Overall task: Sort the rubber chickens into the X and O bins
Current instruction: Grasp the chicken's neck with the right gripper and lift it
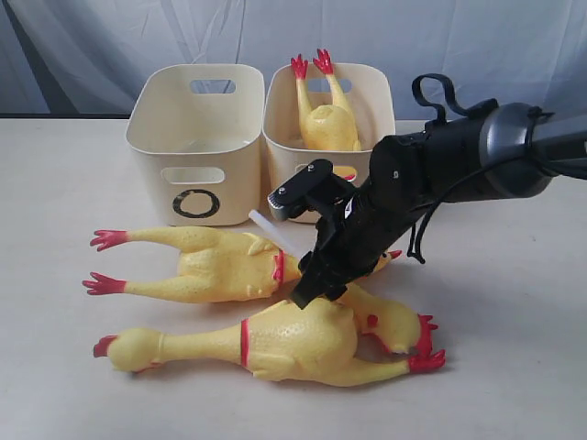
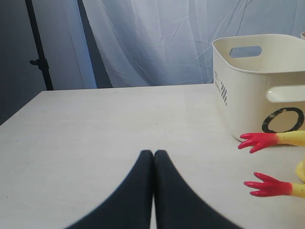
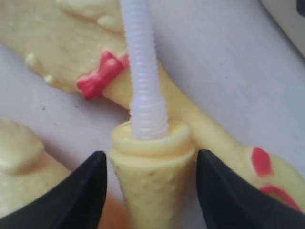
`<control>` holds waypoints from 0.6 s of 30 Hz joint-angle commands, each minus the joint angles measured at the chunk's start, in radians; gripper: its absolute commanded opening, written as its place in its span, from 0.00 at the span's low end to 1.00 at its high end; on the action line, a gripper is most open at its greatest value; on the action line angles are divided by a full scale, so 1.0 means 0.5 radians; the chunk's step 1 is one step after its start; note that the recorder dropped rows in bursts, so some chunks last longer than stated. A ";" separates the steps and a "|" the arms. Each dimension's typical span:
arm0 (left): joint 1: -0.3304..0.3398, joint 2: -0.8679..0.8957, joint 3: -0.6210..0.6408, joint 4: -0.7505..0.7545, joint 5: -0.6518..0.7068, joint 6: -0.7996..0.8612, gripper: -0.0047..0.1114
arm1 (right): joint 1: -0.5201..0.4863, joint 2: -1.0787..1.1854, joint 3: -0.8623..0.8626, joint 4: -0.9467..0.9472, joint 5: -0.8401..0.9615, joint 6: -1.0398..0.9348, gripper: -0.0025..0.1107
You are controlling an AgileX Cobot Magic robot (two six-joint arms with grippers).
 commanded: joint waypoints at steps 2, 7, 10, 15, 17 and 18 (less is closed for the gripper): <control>-0.011 -0.009 0.009 -0.006 -0.009 -0.007 0.04 | 0.001 0.009 0.005 -0.021 0.034 -0.014 0.30; -0.011 -0.009 0.009 -0.006 0.002 -0.007 0.04 | 0.001 0.000 0.005 -0.021 0.034 -0.014 0.01; -0.011 -0.009 0.009 -0.006 0.002 -0.007 0.04 | 0.001 -0.033 0.005 -0.021 0.027 -0.014 0.01; -0.011 -0.009 0.009 -0.006 0.002 -0.007 0.04 | 0.001 -0.149 0.005 -0.017 0.027 -0.014 0.01; -0.011 -0.009 0.009 -0.006 0.002 -0.007 0.04 | 0.001 -0.213 0.005 -0.013 0.027 -0.014 0.01; -0.011 -0.009 0.009 -0.006 0.002 -0.007 0.04 | 0.001 -0.247 0.005 -0.013 0.027 -0.006 0.01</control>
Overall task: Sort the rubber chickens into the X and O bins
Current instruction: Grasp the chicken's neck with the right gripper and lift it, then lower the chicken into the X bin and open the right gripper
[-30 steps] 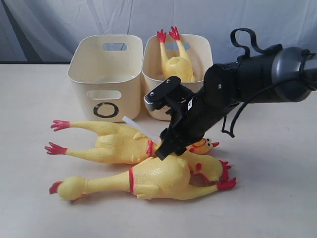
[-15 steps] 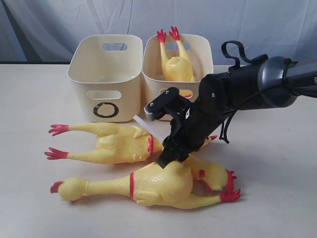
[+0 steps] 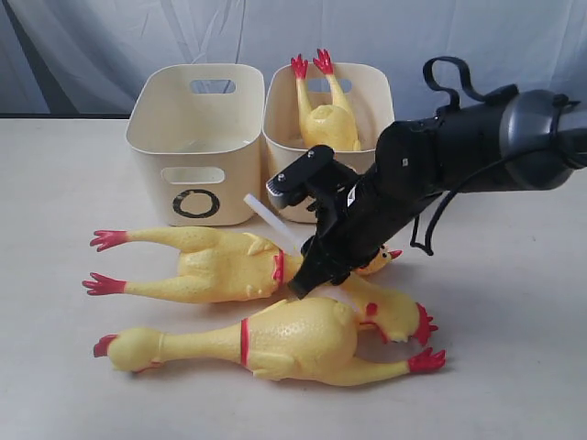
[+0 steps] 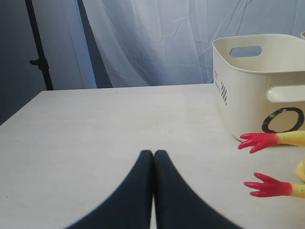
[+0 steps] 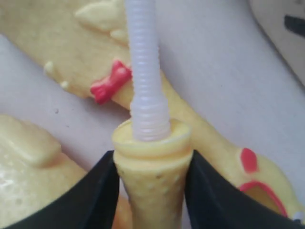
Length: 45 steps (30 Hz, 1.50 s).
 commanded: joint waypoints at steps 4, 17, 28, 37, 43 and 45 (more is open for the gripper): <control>-0.011 -0.009 0.009 -0.006 0.002 -0.007 0.04 | 0.001 -0.255 0.005 -0.013 -0.017 -0.003 0.01; -0.011 -0.009 0.009 -0.006 0.002 -0.007 0.04 | 0.001 -0.548 0.005 0.310 -0.757 -0.003 0.01; -0.011 -0.009 0.009 -0.006 0.002 -0.007 0.04 | -0.003 -0.524 0.005 0.427 -1.728 0.007 0.01; -0.011 -0.009 0.009 -0.006 0.002 -0.007 0.04 | -0.003 -0.187 0.005 0.413 -2.382 0.097 0.01; -0.011 -0.009 0.009 -0.006 0.002 -0.007 0.04 | -0.003 0.039 0.002 0.413 -2.597 0.097 0.01; -0.011 -0.009 0.009 -0.006 0.002 -0.007 0.04 | -0.003 0.094 -0.005 0.417 -2.629 0.097 0.01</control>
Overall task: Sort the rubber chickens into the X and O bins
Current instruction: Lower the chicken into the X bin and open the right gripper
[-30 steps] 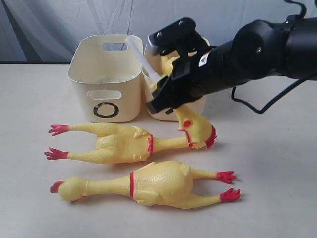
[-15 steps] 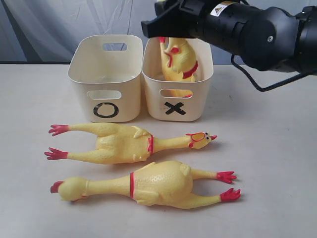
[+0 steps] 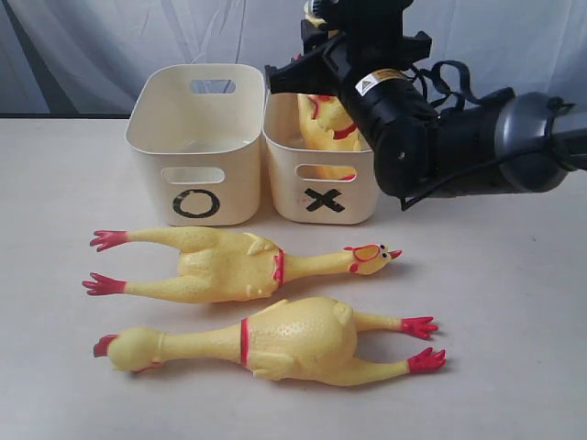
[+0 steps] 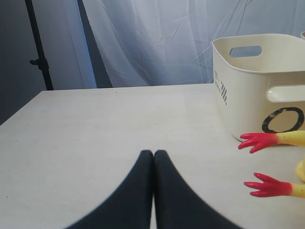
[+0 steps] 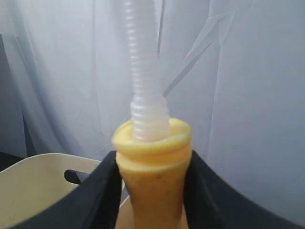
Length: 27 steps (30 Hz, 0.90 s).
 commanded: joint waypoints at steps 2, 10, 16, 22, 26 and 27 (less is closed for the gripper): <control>-0.011 -0.009 0.009 -0.006 0.002 -0.007 0.04 | -0.003 0.112 -0.028 0.009 -0.110 -0.004 0.01; -0.011 -0.009 0.009 -0.006 0.002 -0.007 0.04 | -0.003 0.151 -0.042 0.155 -0.106 -0.004 0.02; -0.011 -0.009 0.009 -0.006 0.002 -0.007 0.04 | -0.003 0.151 -0.042 0.169 -0.077 -0.004 0.38; -0.011 -0.009 0.009 -0.006 0.002 -0.007 0.04 | -0.003 0.151 -0.042 0.169 -0.077 -0.004 0.52; -0.011 -0.009 0.009 -0.006 0.002 -0.007 0.04 | -0.003 0.144 -0.042 0.169 -0.093 -0.004 0.52; -0.011 -0.009 0.009 -0.006 0.002 -0.007 0.04 | -0.003 0.129 -0.042 0.169 -0.096 -0.004 0.52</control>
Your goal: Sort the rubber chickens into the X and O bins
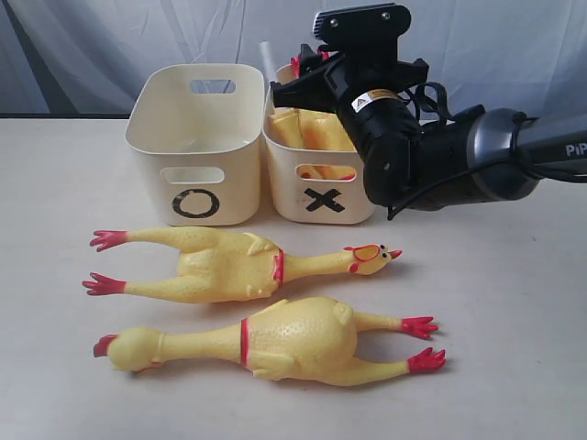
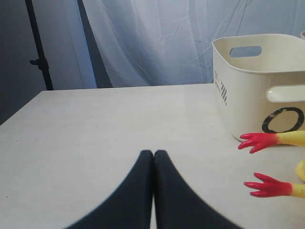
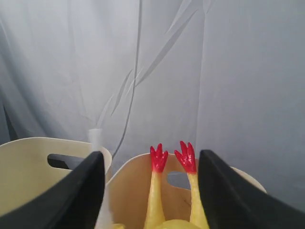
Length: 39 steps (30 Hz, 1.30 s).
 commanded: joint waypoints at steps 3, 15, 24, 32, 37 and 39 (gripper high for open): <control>-0.011 -0.009 0.009 -0.006 0.002 -0.007 0.04 | -0.003 -0.060 -0.013 -0.003 -0.019 -0.004 0.52; -0.011 -0.009 0.009 -0.006 0.002 -0.007 0.04 | -0.003 -0.362 -0.009 0.130 0.318 -0.186 0.20; -0.011 -0.009 0.009 -0.006 -0.015 -0.007 0.04 | -0.003 -0.643 0.018 0.688 0.635 -0.948 0.02; -0.011 -0.009 0.009 -0.006 -0.011 -0.007 0.04 | -0.003 -0.999 0.442 0.703 0.635 -1.030 0.02; -0.011 -0.009 0.009 -0.006 -0.011 -0.007 0.04 | -0.003 -1.237 0.685 0.703 0.606 -1.030 0.02; -0.011 -0.009 0.009 -0.006 -0.011 -0.007 0.04 | -0.003 -1.350 0.755 0.703 0.610 -1.030 0.02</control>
